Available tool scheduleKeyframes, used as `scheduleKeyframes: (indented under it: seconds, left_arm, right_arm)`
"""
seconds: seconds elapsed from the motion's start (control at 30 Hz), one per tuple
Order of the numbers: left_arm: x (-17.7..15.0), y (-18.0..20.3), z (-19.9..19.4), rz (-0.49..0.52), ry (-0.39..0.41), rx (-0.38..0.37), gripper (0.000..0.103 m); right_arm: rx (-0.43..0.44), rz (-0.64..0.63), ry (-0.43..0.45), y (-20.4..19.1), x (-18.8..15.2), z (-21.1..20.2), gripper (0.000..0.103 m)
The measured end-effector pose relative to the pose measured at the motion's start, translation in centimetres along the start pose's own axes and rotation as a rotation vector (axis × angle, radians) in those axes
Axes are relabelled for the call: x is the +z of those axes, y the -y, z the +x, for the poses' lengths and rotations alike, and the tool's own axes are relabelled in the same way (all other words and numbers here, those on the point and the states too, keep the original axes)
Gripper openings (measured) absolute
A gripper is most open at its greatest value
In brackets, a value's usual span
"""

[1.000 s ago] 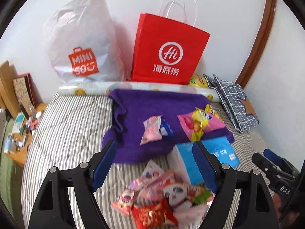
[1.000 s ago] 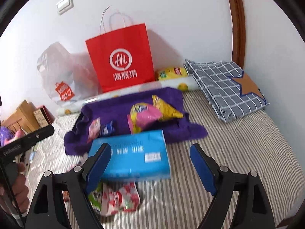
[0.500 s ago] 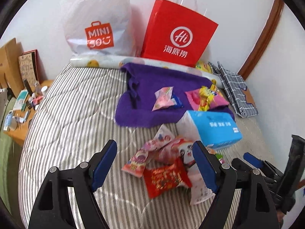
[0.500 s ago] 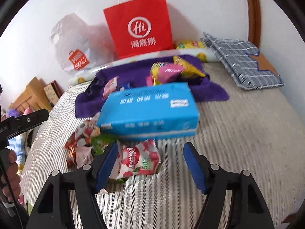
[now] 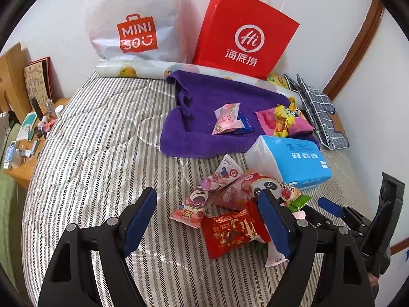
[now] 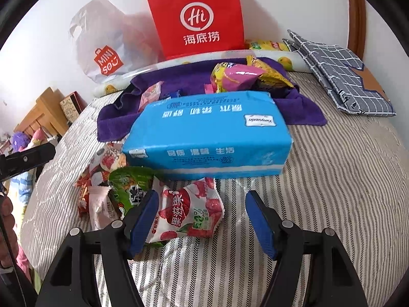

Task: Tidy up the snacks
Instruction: 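Grasp the red-and-white snack bag with the right tool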

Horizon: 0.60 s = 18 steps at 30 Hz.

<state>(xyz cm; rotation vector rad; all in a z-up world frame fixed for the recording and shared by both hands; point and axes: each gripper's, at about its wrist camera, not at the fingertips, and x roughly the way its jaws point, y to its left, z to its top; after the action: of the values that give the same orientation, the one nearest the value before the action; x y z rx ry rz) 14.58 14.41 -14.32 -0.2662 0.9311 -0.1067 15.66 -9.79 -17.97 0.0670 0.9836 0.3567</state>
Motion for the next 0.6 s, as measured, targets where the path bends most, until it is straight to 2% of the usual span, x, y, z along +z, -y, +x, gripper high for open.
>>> scheduleKeyframes:
  seconds: [0.6]
  left_arm:
    - [0.4, -1.1, 0.8, -0.005, -0.023, 0.002, 0.081]
  right_arm:
    - [0.003, -0.046, -0.037, -0.2, -0.4, 2.2, 0.069]
